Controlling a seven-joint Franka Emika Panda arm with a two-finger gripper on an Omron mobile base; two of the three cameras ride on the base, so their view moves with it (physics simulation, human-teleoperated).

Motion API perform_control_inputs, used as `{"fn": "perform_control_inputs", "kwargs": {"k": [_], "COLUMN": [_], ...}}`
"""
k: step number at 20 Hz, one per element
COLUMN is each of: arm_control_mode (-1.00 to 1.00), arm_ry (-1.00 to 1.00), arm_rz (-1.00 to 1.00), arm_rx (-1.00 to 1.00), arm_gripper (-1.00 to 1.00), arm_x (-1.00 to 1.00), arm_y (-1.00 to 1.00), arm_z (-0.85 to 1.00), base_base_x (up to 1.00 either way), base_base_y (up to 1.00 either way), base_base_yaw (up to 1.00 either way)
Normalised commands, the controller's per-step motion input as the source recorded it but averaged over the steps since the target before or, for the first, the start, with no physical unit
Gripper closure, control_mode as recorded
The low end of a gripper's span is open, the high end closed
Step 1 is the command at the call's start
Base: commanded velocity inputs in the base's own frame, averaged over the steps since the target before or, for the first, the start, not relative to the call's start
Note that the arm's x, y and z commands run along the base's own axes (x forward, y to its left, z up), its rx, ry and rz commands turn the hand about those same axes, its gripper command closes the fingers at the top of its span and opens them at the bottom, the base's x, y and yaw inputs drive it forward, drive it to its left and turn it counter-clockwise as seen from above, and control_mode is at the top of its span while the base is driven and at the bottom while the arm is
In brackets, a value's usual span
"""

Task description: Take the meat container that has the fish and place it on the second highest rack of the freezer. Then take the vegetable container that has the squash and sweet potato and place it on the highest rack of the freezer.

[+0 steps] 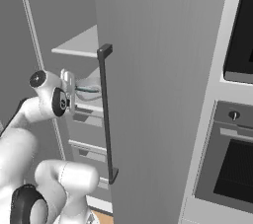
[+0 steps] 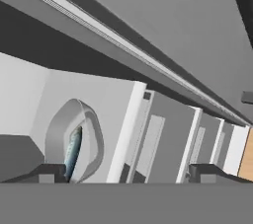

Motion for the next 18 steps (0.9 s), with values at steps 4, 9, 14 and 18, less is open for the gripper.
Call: {"fn": "perform_control_inputs", "kwargs": {"k": [4,9,14,18], "arm_control_mode": [-1.0,-1.0,-1.0,1.0], "arm_ry": [0.04,0.03,0.0,-0.04], "arm_rz": [0.0,0.0,0.0,0.01], "arm_rx": [0.0,0.0,-0.01,-0.02], "arm_gripper": [-1.0,-1.0,-1.0,-1.0], "arm_x": [-1.0,-1.0,-0.71,-0.22], "arm_y": [0.0,0.0,0.05,0.04], "arm_z": [1.0,0.71,0.11,-0.08], "base_base_x": [0.0,0.0,0.0,-0.49], "base_base_y": [0.0,0.0,0.0,-0.02], "base_base_yaw": [0.0,0.0,0.0,-0.03]}}
